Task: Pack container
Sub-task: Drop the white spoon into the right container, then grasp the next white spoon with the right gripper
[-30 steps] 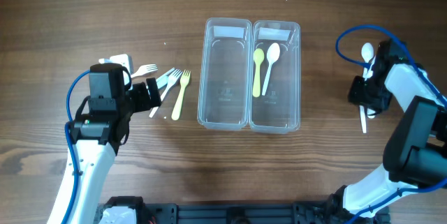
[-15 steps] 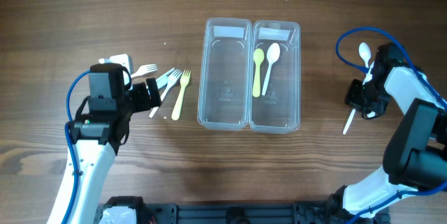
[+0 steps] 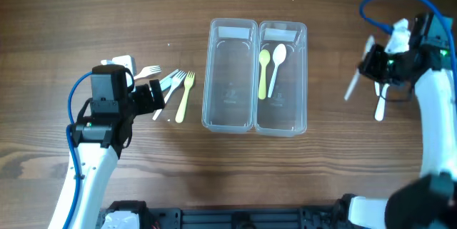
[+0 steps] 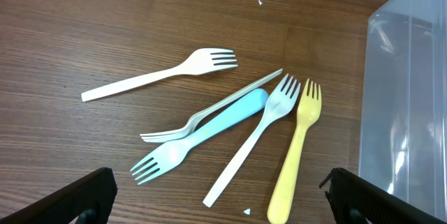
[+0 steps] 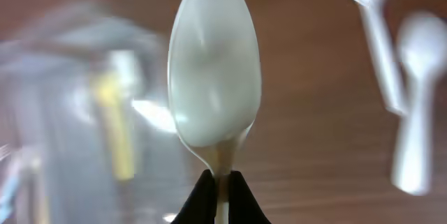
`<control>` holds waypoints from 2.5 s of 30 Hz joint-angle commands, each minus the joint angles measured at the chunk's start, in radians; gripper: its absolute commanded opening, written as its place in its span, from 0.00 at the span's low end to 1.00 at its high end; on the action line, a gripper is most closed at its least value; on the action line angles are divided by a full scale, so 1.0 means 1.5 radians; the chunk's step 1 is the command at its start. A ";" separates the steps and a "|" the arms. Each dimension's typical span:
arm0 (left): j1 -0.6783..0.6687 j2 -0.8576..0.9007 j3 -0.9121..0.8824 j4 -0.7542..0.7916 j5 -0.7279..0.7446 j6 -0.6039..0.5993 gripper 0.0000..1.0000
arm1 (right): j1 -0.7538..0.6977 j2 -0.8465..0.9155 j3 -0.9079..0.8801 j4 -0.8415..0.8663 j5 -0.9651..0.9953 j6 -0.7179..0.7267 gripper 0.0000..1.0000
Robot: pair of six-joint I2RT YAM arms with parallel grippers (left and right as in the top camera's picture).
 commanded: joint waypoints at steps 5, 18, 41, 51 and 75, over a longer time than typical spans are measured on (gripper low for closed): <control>-0.002 0.002 0.013 0.002 -0.007 0.015 1.00 | 0.215 -0.033 0.011 0.044 -0.053 0.005 0.04; -0.002 0.002 0.013 0.002 -0.007 0.015 1.00 | 0.341 0.135 -0.014 0.181 0.037 0.035 0.21; -0.002 0.002 0.013 0.002 -0.007 0.016 1.00 | -0.048 0.220 0.015 0.254 0.192 -0.091 0.53; -0.002 0.001 0.013 0.002 -0.007 0.016 1.00 | -0.050 0.300 0.015 0.325 0.185 -0.205 0.55; -0.002 0.001 0.013 0.002 -0.007 0.015 1.00 | -0.052 0.372 0.015 0.256 0.204 -0.099 0.24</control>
